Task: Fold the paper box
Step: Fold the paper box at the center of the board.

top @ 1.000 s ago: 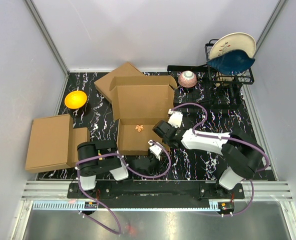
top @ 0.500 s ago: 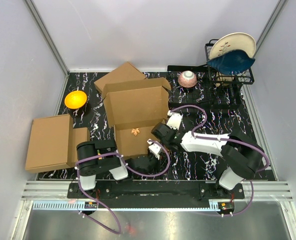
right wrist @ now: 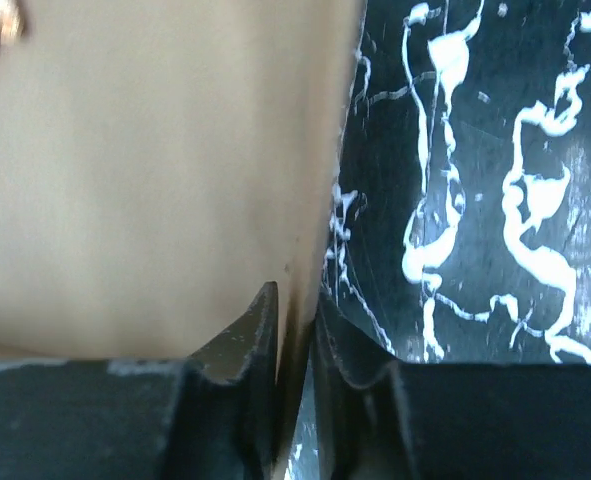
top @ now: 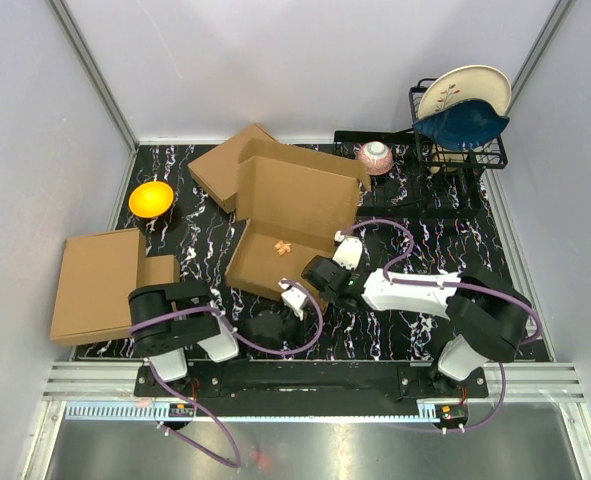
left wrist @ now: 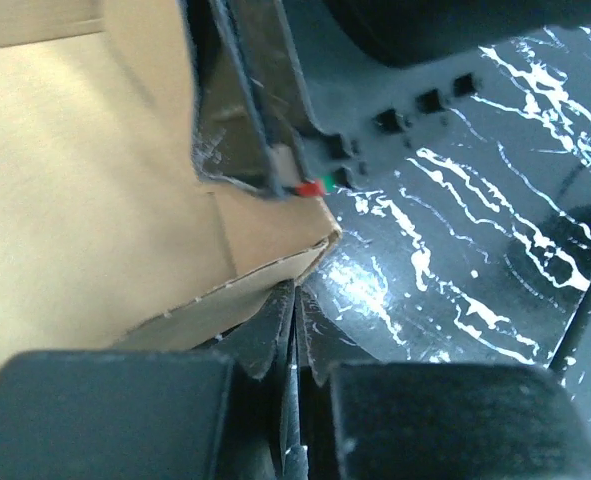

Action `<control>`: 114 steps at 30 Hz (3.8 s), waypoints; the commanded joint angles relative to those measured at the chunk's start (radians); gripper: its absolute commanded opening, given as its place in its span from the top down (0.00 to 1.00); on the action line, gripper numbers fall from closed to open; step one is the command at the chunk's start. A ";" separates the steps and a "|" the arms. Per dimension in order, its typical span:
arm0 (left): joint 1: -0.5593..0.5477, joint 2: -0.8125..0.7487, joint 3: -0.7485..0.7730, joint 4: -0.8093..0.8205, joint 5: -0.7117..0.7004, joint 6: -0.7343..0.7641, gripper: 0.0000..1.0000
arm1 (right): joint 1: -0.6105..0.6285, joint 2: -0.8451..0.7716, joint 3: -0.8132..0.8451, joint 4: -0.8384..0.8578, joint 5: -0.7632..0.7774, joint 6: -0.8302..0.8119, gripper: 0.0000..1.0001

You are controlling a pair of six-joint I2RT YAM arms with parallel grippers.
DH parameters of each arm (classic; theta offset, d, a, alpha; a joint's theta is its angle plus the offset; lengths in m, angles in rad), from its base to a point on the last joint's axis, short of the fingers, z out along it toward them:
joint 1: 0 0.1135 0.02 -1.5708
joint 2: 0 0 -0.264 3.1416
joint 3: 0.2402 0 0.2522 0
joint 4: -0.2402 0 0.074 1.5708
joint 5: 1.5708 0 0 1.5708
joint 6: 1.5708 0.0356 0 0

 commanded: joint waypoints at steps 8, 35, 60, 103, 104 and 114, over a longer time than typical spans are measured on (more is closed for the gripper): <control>0.032 -0.141 -0.045 0.419 -0.208 0.128 0.84 | 0.064 -0.014 0.085 -0.372 -0.148 -0.060 0.51; -0.065 -0.118 -0.018 0.419 0.084 0.082 0.87 | -0.024 -0.254 0.044 -0.494 -0.064 -0.031 0.45; -0.080 0.020 0.111 0.419 0.312 0.031 0.87 | -0.044 -0.191 -0.074 -0.376 -0.130 -0.026 1.00; -0.108 0.212 0.263 0.419 -0.035 0.152 0.90 | 0.007 -0.148 -0.153 -0.291 -0.226 0.037 1.00; -0.103 0.210 0.265 0.419 -0.046 0.152 0.90 | 0.010 -0.145 -0.154 -0.291 -0.228 0.041 1.00; -0.054 0.199 0.257 0.419 -0.079 0.103 0.91 | 0.045 -0.116 -0.169 -0.290 -0.239 0.064 1.00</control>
